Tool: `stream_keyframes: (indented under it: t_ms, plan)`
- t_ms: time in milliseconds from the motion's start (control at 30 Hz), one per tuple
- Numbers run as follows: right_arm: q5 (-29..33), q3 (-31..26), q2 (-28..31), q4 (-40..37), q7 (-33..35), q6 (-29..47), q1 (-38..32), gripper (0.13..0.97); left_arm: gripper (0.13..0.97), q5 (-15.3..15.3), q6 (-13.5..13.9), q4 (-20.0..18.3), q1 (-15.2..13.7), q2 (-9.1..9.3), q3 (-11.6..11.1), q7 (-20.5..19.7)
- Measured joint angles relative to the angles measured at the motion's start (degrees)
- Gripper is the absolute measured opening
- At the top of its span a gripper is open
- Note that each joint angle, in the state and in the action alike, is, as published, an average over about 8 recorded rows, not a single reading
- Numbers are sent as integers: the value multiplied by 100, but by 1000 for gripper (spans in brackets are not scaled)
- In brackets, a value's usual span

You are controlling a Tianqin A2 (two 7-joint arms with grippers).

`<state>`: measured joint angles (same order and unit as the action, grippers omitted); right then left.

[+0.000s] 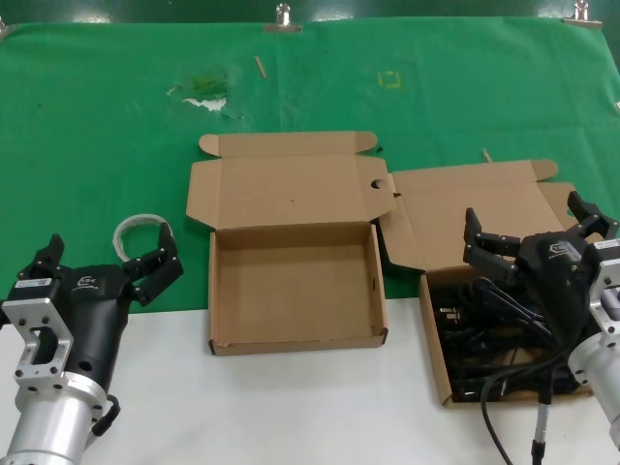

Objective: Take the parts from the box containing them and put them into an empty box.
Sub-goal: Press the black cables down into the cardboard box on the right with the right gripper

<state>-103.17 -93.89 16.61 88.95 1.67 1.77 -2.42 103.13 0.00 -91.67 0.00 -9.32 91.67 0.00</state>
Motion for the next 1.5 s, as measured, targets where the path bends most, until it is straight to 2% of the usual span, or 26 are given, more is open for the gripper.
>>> stream_keyframes:
  t_ms: [400,700,1000,1267,1300,1500]
  plan:
    - [0,0,0,0,0,0,0,966,966,0,0,0,0,0,0,0]
    - [-109,-131,158,31,-71,-111,9,966,929,0,0,0,0,0,0,0]
    - [-474,-550,758,53,-270,-360,31,966,826,-1,0,0,0,12,0,0]
    - [-414,-427,962,-126,-220,-36,73,966,656,-2,2,0,0,16,-1,0]
    - [-400,-406,986,-158,-209,19,53,966,656,-2,2,0,0,16,-2,0]
    - [-304,-303,1199,-340,-138,354,-233,966,495,-2,2,0,0,17,-2,0]
